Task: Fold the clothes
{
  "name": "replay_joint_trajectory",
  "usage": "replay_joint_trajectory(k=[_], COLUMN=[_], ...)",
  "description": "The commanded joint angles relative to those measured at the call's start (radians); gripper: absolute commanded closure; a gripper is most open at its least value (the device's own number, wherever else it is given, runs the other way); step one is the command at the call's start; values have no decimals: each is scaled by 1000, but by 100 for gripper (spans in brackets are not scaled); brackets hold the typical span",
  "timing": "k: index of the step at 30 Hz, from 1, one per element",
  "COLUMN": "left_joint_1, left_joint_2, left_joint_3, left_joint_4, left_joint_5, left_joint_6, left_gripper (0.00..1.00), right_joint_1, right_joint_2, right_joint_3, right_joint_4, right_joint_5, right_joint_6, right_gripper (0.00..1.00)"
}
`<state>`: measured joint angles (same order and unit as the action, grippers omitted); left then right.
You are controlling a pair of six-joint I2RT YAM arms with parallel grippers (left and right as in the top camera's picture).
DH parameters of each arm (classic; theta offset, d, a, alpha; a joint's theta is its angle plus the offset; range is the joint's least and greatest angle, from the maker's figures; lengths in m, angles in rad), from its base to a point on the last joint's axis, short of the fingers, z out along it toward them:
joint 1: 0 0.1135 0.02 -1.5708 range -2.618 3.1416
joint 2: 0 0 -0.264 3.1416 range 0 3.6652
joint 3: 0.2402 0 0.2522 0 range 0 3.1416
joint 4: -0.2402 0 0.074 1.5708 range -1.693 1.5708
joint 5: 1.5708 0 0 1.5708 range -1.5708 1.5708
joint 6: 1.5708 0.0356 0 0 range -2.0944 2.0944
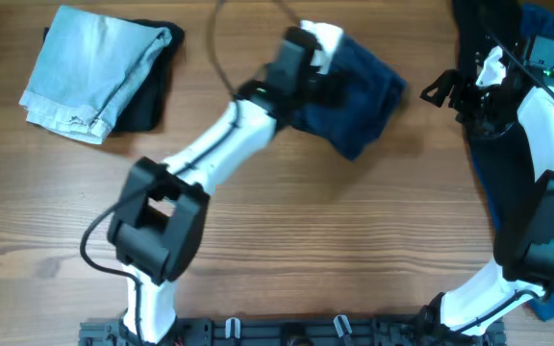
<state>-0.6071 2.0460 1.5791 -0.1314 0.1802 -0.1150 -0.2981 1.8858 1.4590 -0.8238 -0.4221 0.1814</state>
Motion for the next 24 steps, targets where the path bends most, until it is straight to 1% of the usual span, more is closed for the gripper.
replay_joint_trajectory(k=[1,2,4,6,9,11,14,21,23,24], left_joint_1=[-47,-71,-123,-187,-248,-262,-262,-261,-262,-261], left_joint_2=[11,18,46,89,140,171,220,302,316,316], left_joint_3=[13,13,13,13,13,13,13,13,13,13], left_joint_4=[-32,-46,-61,-63,-29,-16,-11,84,84,90], left_joint_5=[-57,-68,-143,-256,-326,-383,-428,-470,-511,-550], left_joint_6=[147,181,222,262,270,269,269,269,269,269], left_gripper=[5,4,2,1,1,1,1,0,4,8], right_joint_1=[-47,-68,-103,-142,-195,-210,-210,-210,-210,-210], right_joint_2=[5,5,5,5,5,5,5,5,5,5], right_joint_3=[0,0,0,0,0,0,0,0,0,0], right_joint_4=[8,13,16,17,23,38,54,63,64,64], right_joint_5=[56,51,42,41,14,-33,-50,-50,-50,-50], right_joint_6=[111,114,116,117,118,117,114,107,107,107], right_gripper=[0,0,0,0,0,0,0,0,0,0])
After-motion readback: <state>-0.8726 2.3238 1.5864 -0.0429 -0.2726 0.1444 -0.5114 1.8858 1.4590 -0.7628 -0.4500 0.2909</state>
